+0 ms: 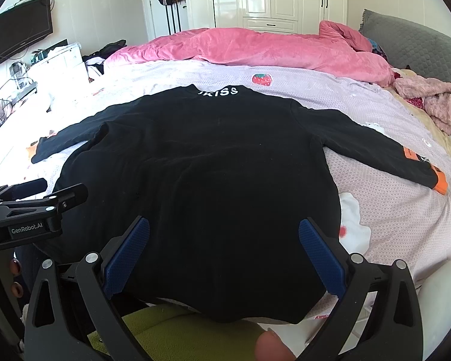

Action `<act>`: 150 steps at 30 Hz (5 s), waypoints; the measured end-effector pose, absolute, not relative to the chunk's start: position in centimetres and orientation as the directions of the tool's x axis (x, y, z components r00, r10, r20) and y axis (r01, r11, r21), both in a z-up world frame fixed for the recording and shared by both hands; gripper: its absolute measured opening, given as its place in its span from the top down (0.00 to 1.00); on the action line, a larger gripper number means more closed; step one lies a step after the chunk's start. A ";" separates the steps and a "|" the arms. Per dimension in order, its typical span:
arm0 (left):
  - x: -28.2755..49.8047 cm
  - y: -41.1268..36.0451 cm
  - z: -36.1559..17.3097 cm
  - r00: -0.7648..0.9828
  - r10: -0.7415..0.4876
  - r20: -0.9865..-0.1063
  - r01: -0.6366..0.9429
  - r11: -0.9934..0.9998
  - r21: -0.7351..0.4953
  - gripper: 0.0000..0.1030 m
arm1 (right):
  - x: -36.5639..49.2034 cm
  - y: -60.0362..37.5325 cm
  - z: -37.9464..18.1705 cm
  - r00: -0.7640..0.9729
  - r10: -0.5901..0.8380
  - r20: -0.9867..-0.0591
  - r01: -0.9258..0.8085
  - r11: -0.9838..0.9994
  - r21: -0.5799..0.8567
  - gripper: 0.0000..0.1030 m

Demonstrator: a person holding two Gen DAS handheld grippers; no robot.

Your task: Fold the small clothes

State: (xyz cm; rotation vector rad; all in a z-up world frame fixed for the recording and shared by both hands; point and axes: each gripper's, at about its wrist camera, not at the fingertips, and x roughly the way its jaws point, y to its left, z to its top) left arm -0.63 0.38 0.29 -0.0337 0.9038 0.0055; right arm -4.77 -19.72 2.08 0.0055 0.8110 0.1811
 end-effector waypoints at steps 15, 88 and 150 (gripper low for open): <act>-0.8 0.4 0.5 0.622 -0.006 -0.783 -0.023 0.999 -0.026 0.09 | -4.9 -19.7 2.0 0.673 0.164 -0.721 -0.160 0.984 0.074 0.04; 13.9 -5.1 0.2 0.584 -0.036 -0.811 0.028 0.999 -0.024 0.09 | 7.9 -41.0 -0.6 0.627 -0.151 -0.764 0.398 0.905 0.148 0.04; 17.5 2.5 -0.9 0.645 -0.121 -0.755 -0.103 0.965 -0.242 0.09 | 14.8 -34.8 4.3 0.818 0.207 -0.536 0.076 0.886 0.458 0.83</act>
